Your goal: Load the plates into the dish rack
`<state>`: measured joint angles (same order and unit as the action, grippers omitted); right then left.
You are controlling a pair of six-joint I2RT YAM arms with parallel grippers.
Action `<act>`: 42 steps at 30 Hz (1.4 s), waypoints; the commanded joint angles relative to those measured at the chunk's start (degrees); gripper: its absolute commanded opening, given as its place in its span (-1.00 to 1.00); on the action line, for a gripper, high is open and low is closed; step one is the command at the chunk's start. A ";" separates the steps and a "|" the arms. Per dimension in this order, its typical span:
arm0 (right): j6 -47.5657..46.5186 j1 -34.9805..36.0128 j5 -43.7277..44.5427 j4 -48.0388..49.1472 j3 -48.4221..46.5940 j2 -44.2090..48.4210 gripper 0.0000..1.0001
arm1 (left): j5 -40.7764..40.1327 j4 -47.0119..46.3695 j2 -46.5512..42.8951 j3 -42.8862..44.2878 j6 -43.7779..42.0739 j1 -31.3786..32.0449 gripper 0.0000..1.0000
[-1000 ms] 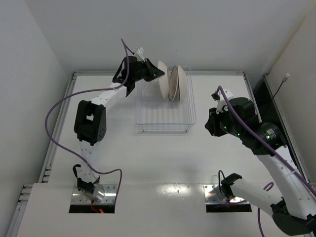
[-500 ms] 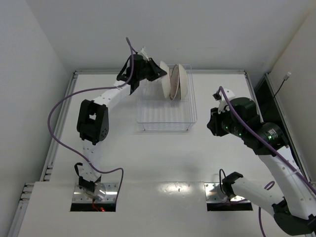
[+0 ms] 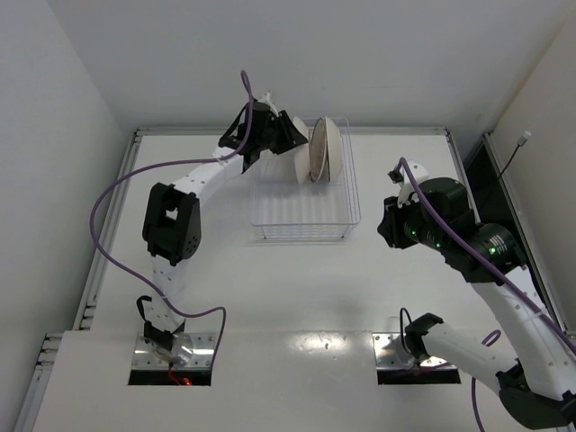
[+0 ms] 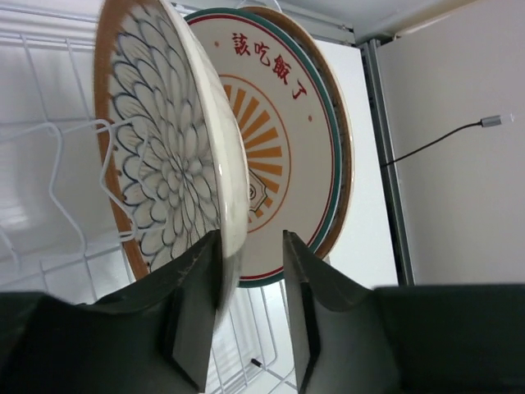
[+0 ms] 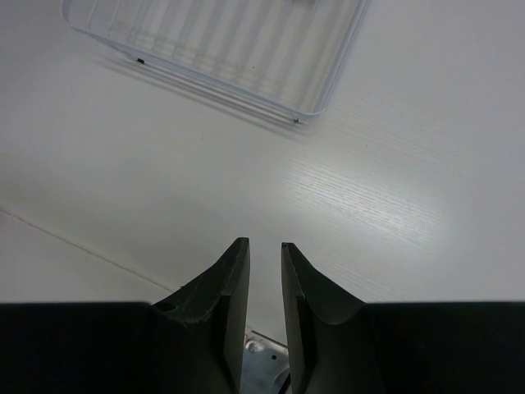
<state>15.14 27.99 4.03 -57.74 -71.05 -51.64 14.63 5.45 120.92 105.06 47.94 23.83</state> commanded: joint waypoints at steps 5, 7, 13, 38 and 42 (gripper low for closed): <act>-0.55 -0.04 -0.43 -0.27 -1.55 0.48 -0.60 | 0.48 -0.88 -3.68 0.33 -1.10 1.57 -0.06; -0.55 -0.04 -0.43 -0.27 -2.16 0.48 -0.60 | 0.48 -0.88 -3.68 0.33 -0.57 2.09 0.21; -0.55 -0.04 -0.43 -1.33 -4.09 0.48 -0.50 | 1.19 -2.55 -4.99 0.33 0.48 2.09 0.78; 7.89 -0.04 -2.71 -1.42 -9.02 1.01 0.99 | 12.44 -2.12 -20.02 -13.56 -5.05 3.76 1.00; 8.42 -0.04 -1.40 -1.94 -10.69 0.40 0.99 | 12.96 2.62 -22.83 -14.61 -9.35 4.29 1.00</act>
<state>21.69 27.99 1.96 -60.55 -78.81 -51.07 25.76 5.23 102.00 91.22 43.05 27.29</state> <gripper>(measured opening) 0.992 1.000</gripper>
